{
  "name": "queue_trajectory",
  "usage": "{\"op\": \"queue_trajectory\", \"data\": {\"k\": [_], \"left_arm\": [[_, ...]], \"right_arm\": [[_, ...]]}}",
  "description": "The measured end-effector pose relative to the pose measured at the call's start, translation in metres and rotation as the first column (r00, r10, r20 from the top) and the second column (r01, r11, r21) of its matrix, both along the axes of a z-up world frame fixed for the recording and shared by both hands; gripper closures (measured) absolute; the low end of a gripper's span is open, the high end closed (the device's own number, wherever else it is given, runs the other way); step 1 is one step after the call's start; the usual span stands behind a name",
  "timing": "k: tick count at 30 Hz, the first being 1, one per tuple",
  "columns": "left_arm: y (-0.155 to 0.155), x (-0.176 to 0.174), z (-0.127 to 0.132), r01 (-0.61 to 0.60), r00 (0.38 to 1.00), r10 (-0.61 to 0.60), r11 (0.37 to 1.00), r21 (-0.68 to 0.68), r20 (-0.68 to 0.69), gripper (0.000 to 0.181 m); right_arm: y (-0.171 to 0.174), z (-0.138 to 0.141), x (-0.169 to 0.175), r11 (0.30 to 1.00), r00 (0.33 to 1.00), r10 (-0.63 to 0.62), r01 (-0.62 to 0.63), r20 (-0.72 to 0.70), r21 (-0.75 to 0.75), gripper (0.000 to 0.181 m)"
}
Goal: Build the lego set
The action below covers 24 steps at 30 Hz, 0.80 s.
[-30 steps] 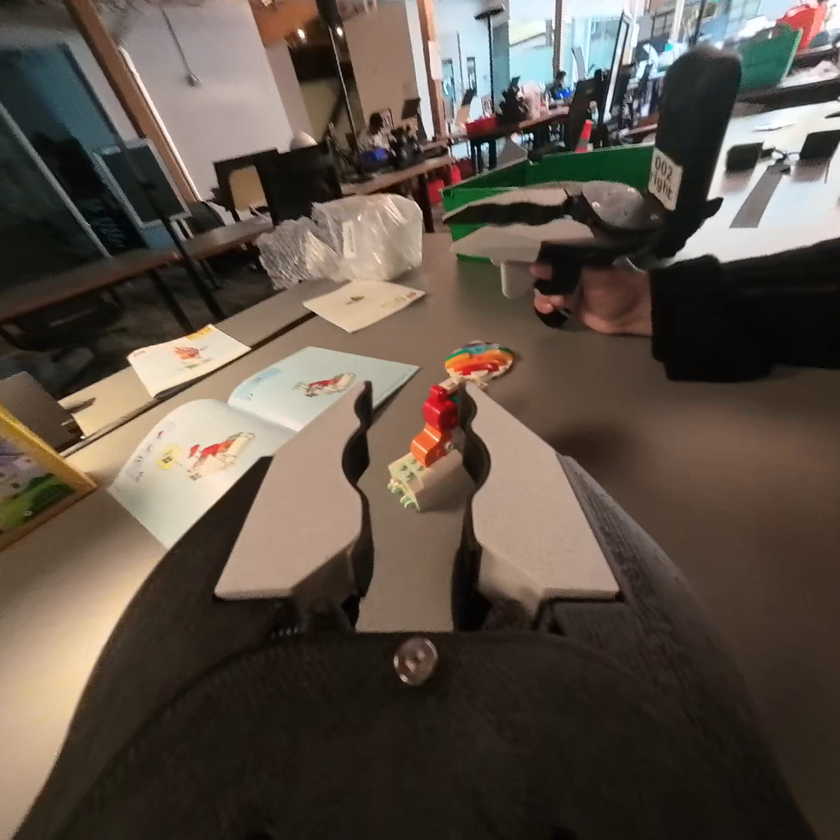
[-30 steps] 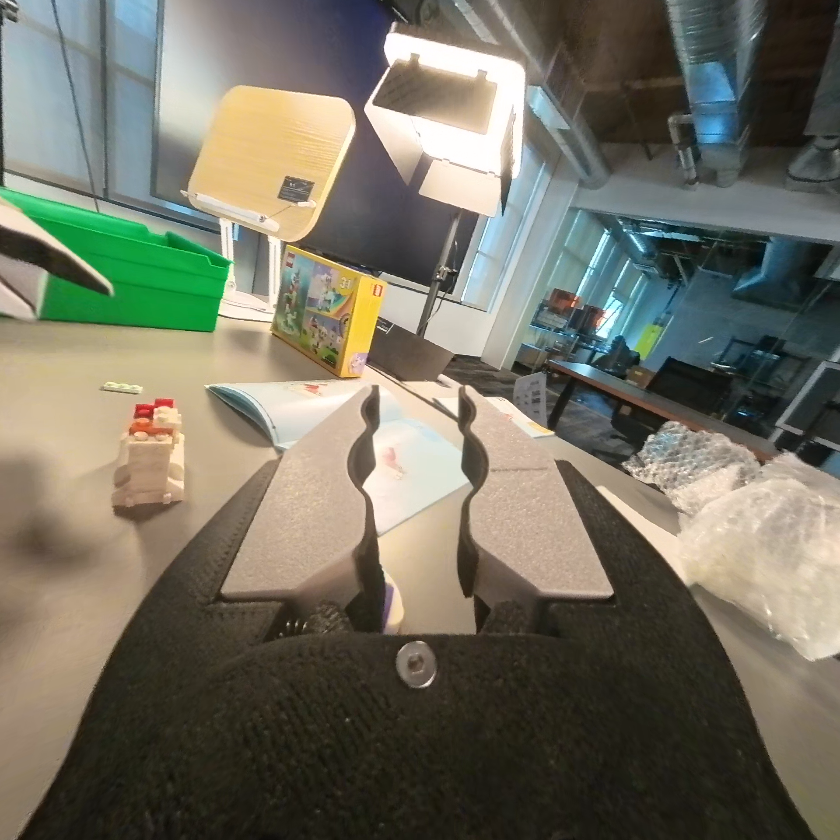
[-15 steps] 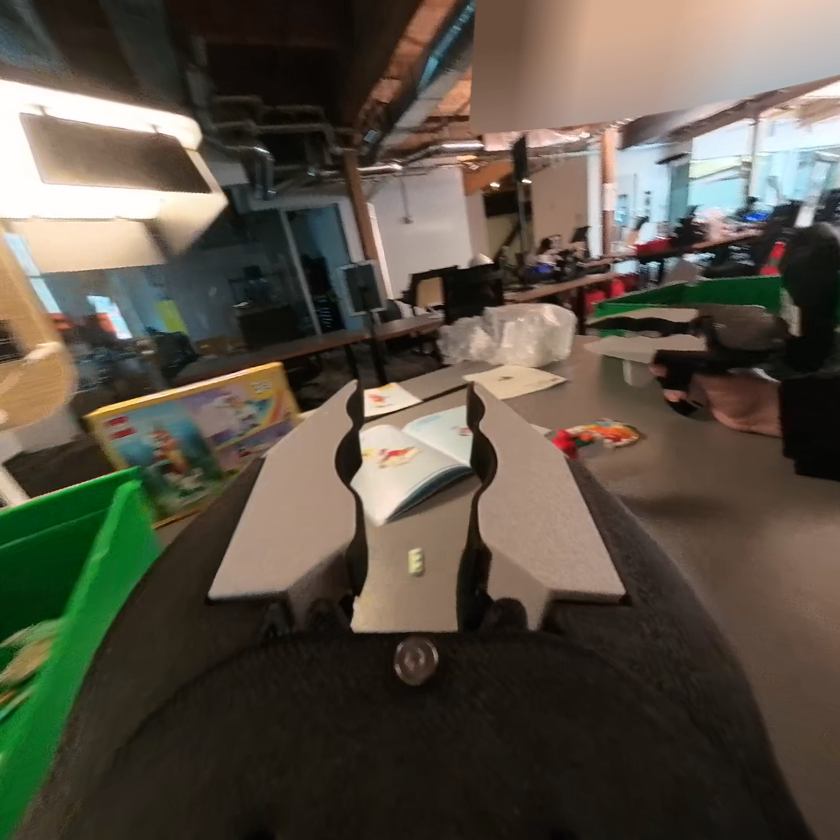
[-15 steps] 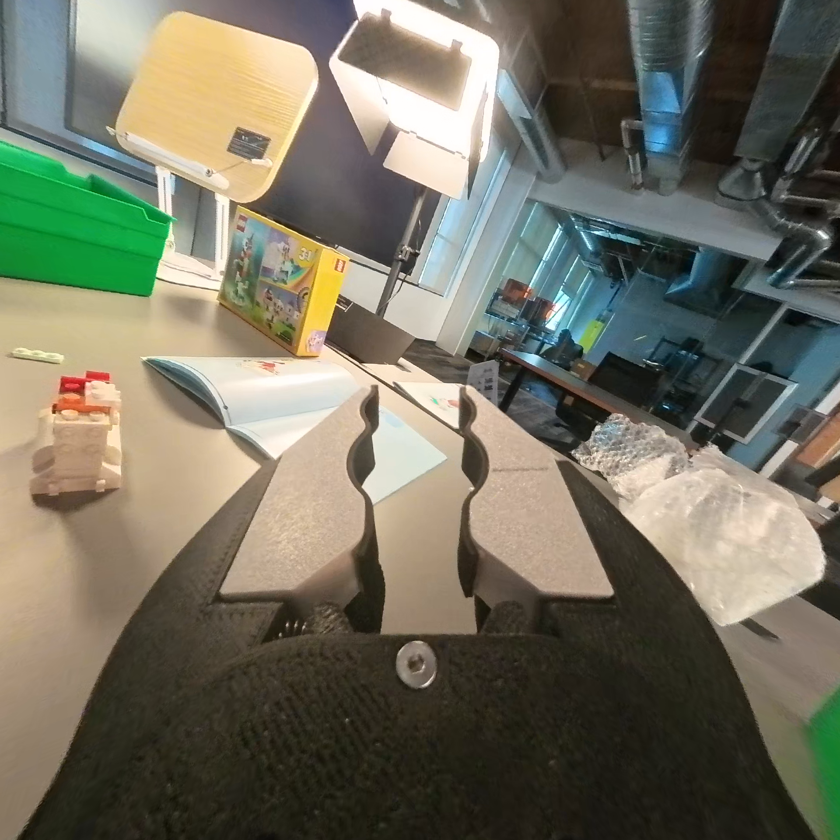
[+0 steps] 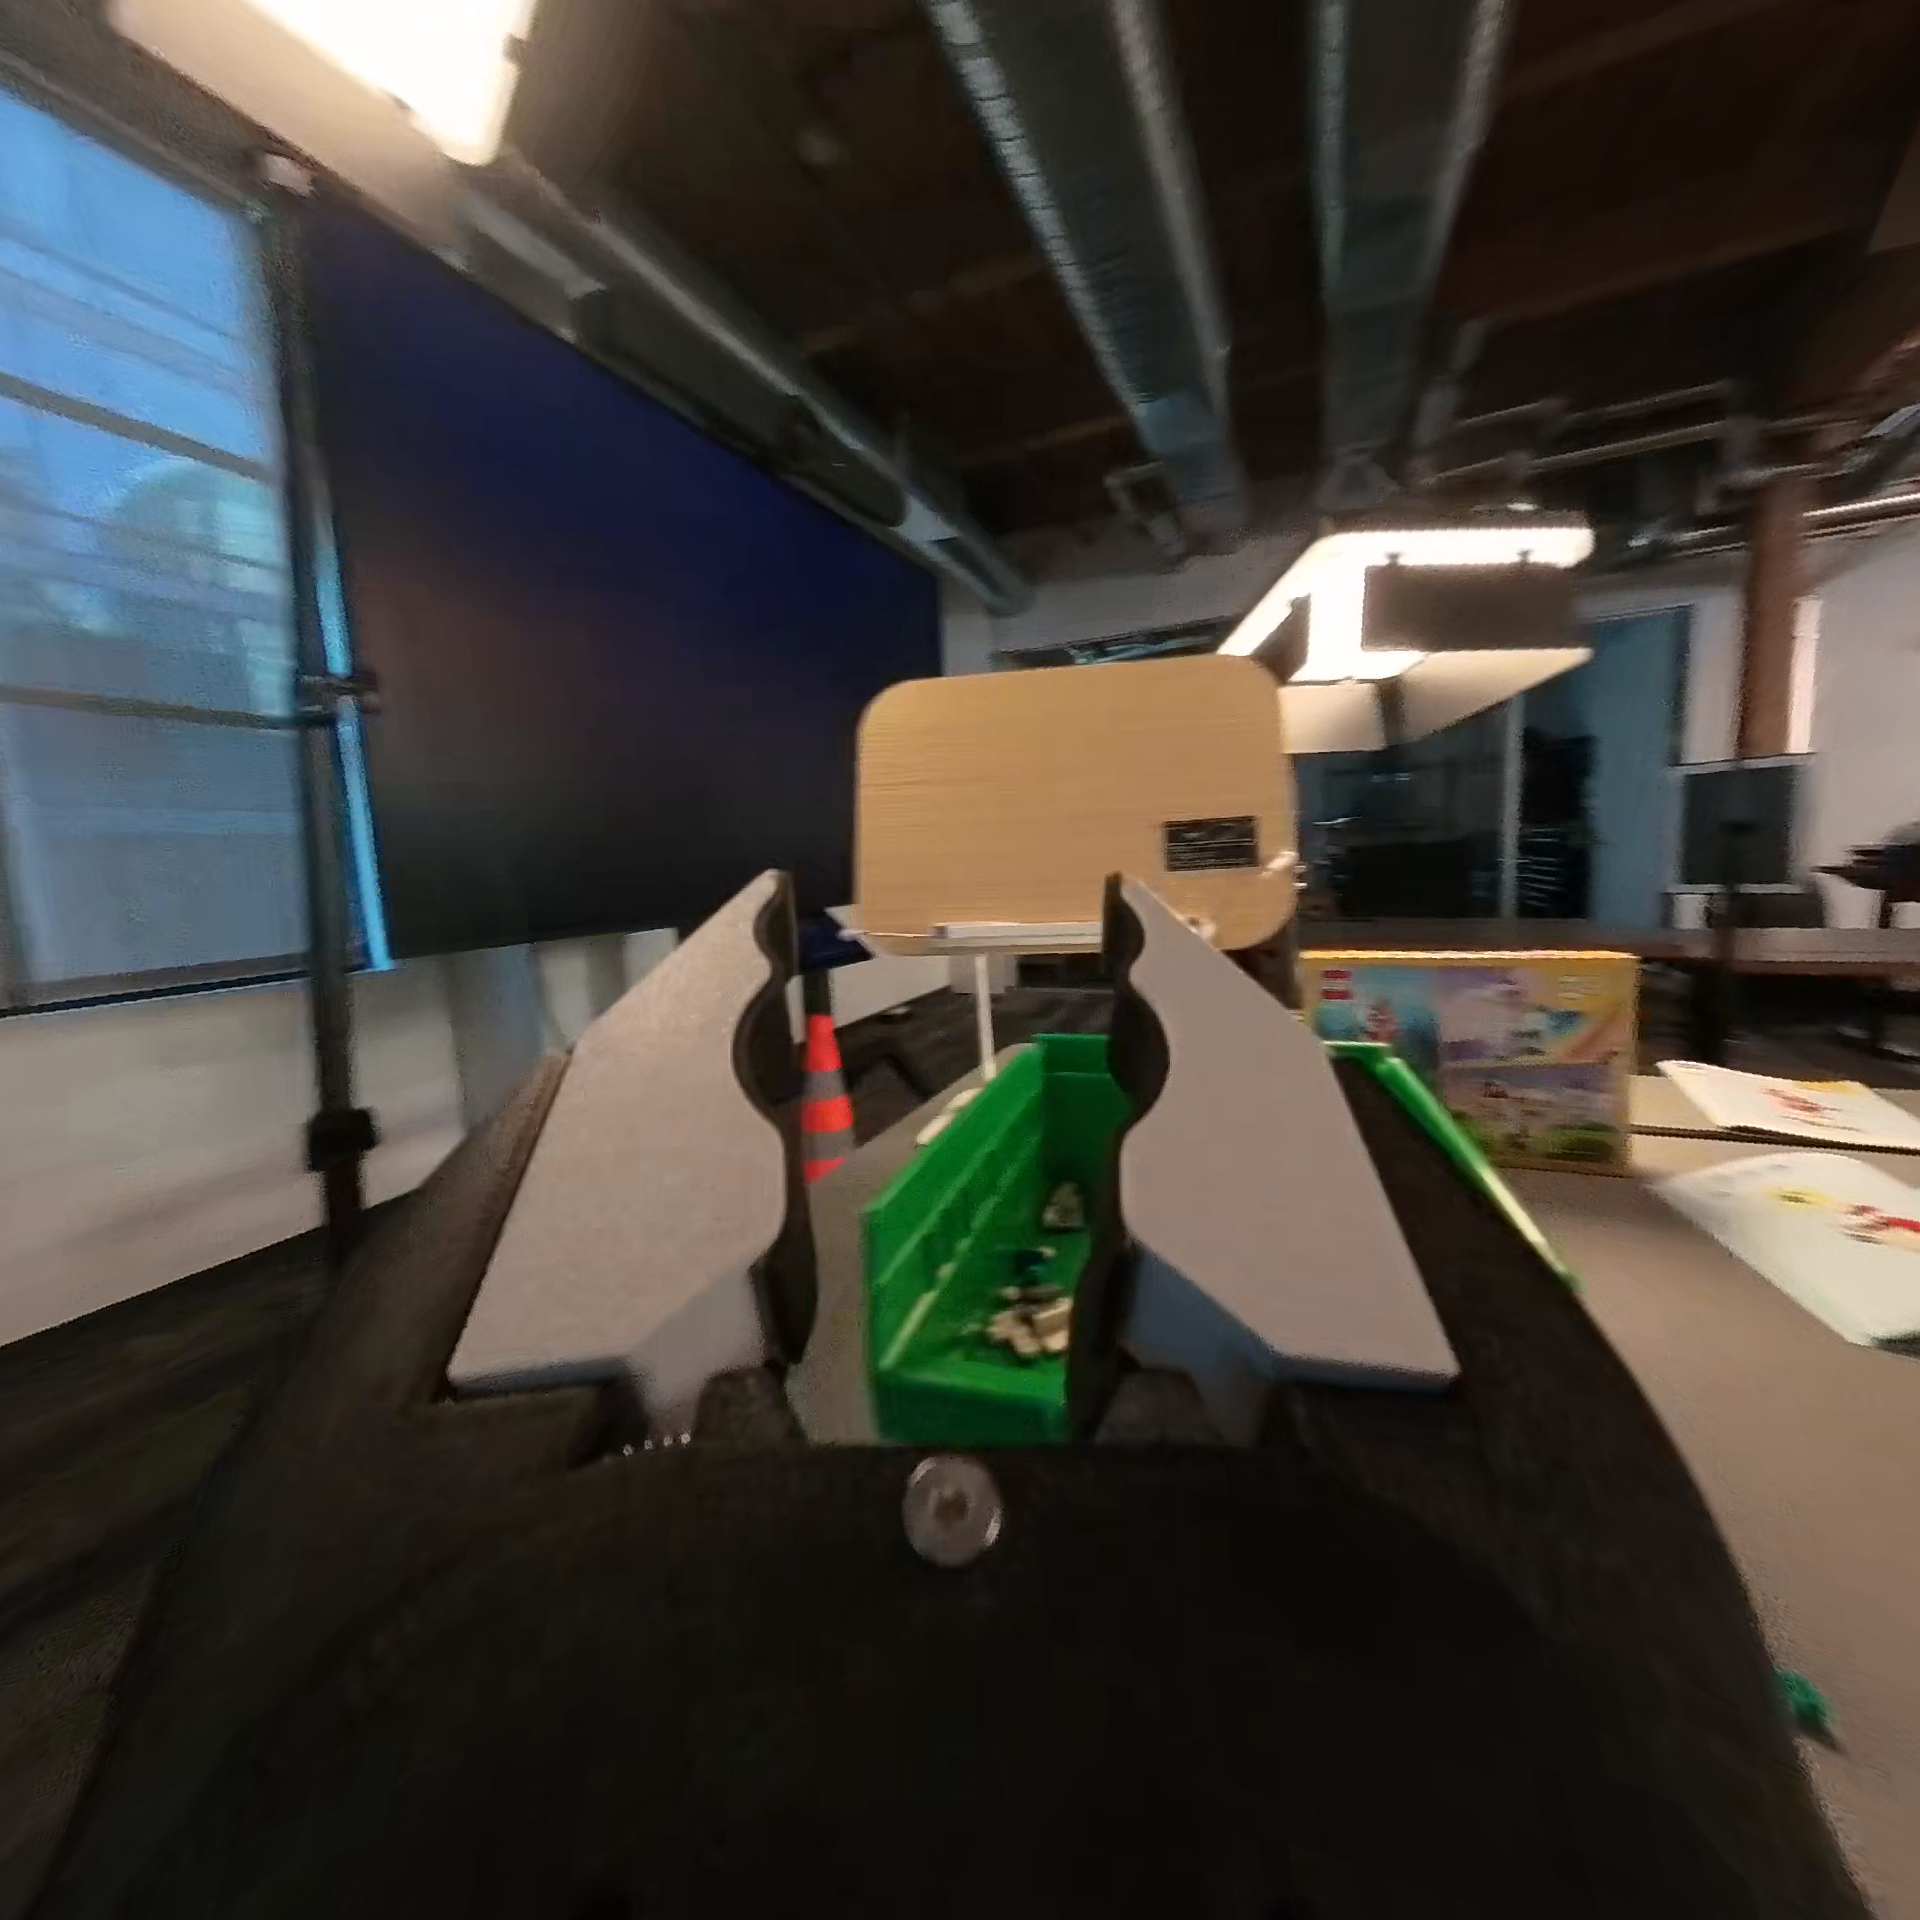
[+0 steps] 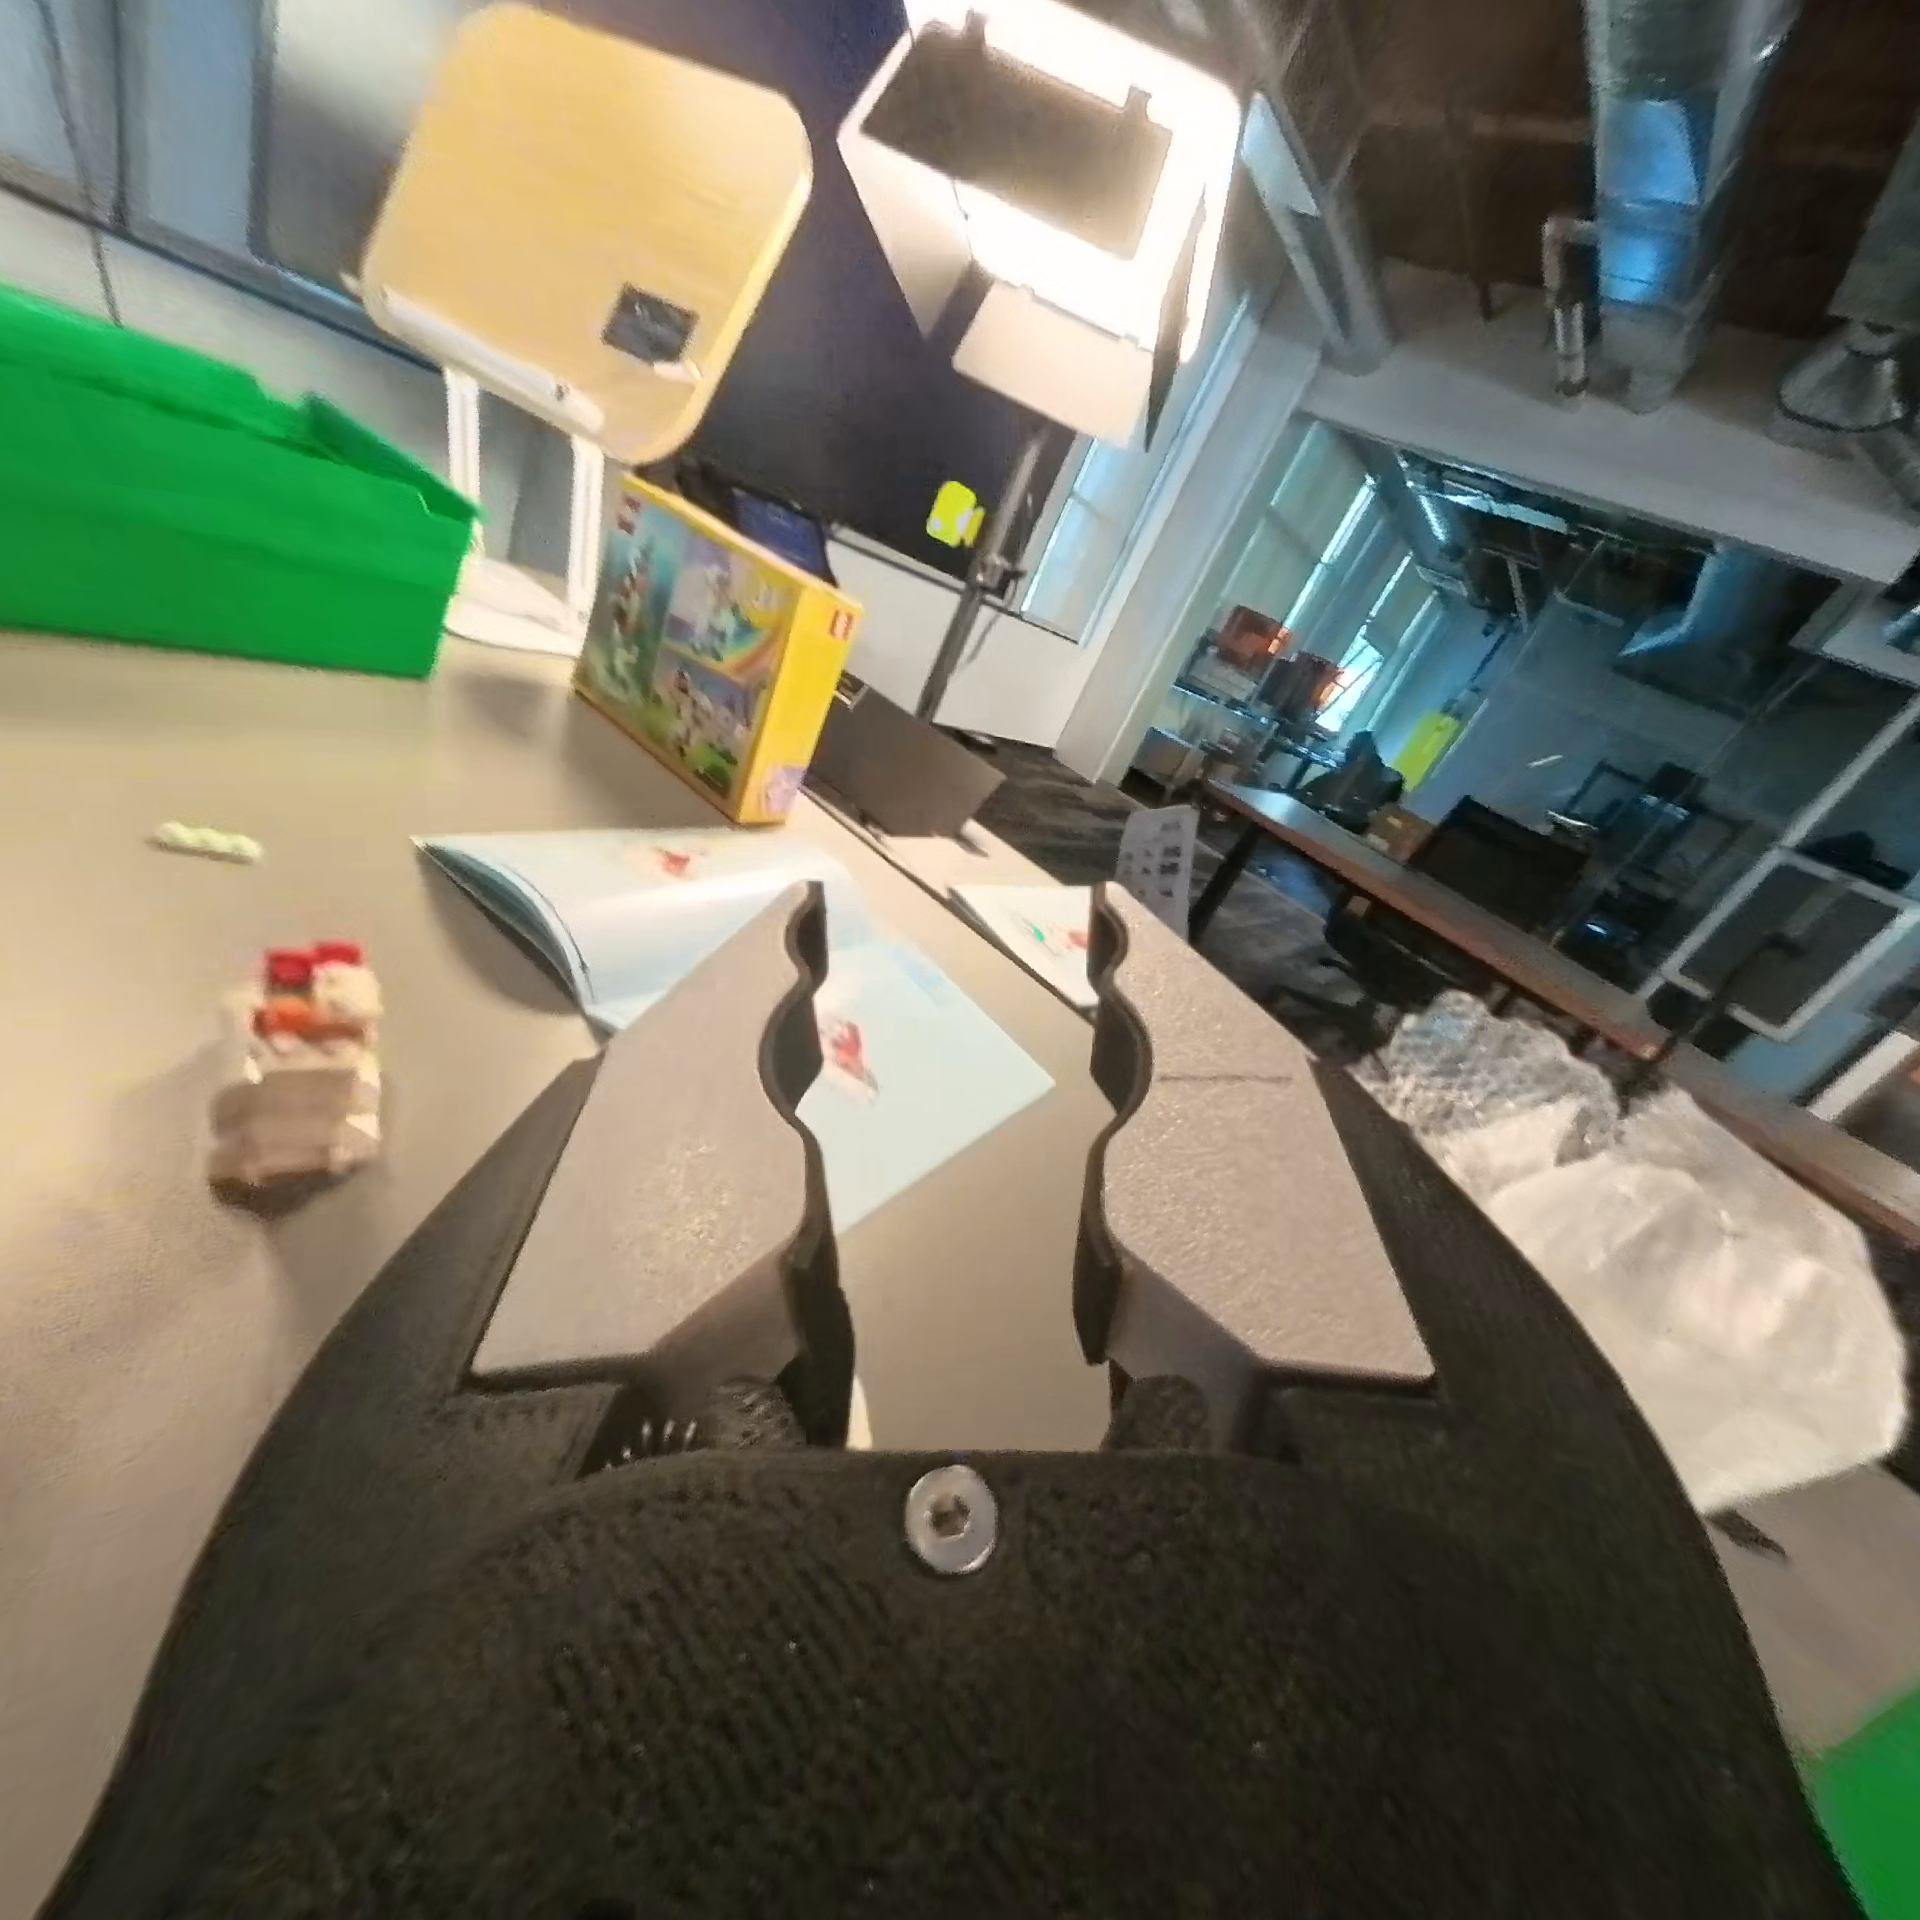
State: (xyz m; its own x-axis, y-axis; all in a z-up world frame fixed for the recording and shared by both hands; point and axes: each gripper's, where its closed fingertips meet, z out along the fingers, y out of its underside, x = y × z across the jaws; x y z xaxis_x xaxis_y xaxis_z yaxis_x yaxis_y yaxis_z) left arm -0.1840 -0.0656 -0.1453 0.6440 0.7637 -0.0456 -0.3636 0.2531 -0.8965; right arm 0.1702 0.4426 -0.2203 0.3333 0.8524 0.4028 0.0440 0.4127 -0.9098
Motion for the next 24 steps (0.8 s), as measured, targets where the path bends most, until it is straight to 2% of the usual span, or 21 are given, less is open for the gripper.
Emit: {"op": "queue_trajectory", "data": {"k": [1,3,6,10,13,16,19,21,24], "left_arm": [[-0.012,-0.003,0.0,-0.028,1.0,0.028,1.0,0.006,0.011,0.122],[-0.029,-0.007,-0.001,-0.06,0.997,0.06,0.998,0.014,0.04,0.119],[-0.038,-0.007,-0.006,-0.074,0.994,0.074,0.997,-0.005,0.077,0.113],[-0.035,-0.001,-0.004,-0.056,0.993,0.061,0.997,-0.047,0.098,0.107],[-0.018,0.013,0.005,0.029,0.993,-0.022,0.998,-0.057,0.114,0.101],[0.013,0.037,0.015,0.152,0.983,-0.145,0.986,-0.06,0.11,0.101],[0.061,0.069,0.018,0.313,0.946,-0.302,0.946,-0.085,0.12,0.102],[0.098,0.093,0.016,0.434,0.896,-0.418,0.895,-0.099,0.147,0.102],[0.161,0.132,0.006,0.616,0.782,-0.584,0.778,-0.126,0.217,0.094]], "right_arm": [[-0.007,0.008,-0.001,1.0,1.0,0.019,-0.019,-0.003,-0.011,0.13],[-0.022,0.023,-0.003,0.998,0.998,0.06,-0.06,-0.003,-0.031,0.128],[-0.042,0.037,-0.003,0.994,0.996,0.086,-0.085,0.009,-0.061,0.127],[-0.072,0.043,-0.002,0.984,0.99,0.132,-0.126,0.044,-0.129,0.124],[-0.094,0.041,-0.001,0.975,0.982,0.17,-0.155,0.088,-0.157,0.121],[-0.113,0.04,-0.002,0.971,0.973,0.195,-0.175,0.12,-0.163,0.12],[-0.125,0.039,-0.003,0.97,0.971,0.201,-0.179,0.129,-0.164,0.119],[-0.133,0.039,-0.005,0.964,0.967,0.219,-0.194,0.13,-0.18,0.118],[-0.144,0.043,-0.009,0.949,0.964,0.246,-0.218,0.103,-0.226,0.108]]}}
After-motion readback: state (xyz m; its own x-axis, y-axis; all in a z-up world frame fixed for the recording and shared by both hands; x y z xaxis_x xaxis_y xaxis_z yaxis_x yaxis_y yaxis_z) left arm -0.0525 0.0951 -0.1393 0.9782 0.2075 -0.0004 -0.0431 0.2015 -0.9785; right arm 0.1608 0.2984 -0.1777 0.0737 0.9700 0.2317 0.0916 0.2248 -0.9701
